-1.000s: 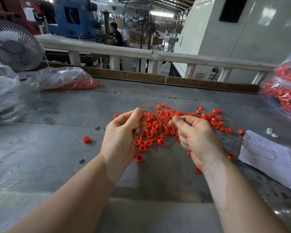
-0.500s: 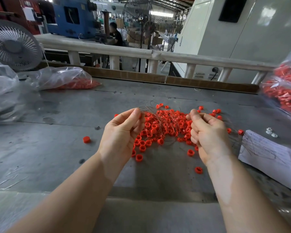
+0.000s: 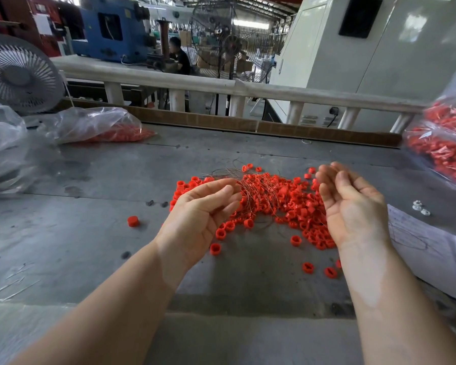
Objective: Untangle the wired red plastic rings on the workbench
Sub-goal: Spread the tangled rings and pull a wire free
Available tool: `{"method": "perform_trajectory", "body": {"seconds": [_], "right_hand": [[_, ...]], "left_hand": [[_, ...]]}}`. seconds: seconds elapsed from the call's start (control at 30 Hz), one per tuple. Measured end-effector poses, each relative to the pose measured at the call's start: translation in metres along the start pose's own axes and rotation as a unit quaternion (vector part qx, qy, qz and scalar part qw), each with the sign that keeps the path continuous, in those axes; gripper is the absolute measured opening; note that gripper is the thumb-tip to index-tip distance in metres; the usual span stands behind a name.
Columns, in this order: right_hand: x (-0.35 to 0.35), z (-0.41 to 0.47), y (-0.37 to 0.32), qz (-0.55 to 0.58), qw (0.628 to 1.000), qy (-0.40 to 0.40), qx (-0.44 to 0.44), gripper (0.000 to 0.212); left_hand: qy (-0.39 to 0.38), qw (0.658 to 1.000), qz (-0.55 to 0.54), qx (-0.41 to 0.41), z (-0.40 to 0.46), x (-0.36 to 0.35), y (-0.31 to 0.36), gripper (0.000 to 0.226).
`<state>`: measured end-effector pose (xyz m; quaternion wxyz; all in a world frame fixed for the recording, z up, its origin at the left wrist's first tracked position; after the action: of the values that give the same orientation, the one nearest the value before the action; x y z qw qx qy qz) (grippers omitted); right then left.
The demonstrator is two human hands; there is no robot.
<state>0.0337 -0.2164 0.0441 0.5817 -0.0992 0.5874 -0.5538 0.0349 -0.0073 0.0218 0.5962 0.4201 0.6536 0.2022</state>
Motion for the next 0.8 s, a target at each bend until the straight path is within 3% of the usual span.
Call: {"method": "perform_trajectory", "body": {"seconds": [0.53,0.67,0.8], "right_hand": [[0.044,0.027,0.004,-0.103,0.979,0.172,0.03,0.03],[0.05,0.031,0.011,-0.18,0.967,0.178,0.037,0.035],[0.051,0.031,0.013,-0.33,0.931,0.149,0.045,0.046]], "left_hand": [[0.02,0.996,0.073,-0.056,-0.005,-0.002,0.002,0.024],[0.065,0.981,0.146,-0.108,-0.005,0.002,0.003,0.026],[0.116,0.944,0.263,-0.164,-0.006,0.003,0.002,0.021]]}}
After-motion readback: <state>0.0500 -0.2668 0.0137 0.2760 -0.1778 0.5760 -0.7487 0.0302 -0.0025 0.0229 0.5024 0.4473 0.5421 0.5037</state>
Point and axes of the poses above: each hand's wrist, its own z-axis towards the middle knuckle, its own x-axis out of the back of the hand, y = z × x, the point moved 3 cm from there along z, towards the middle knuckle, and after that the axes turned 10 degrees about x, right-handed, at the moved point
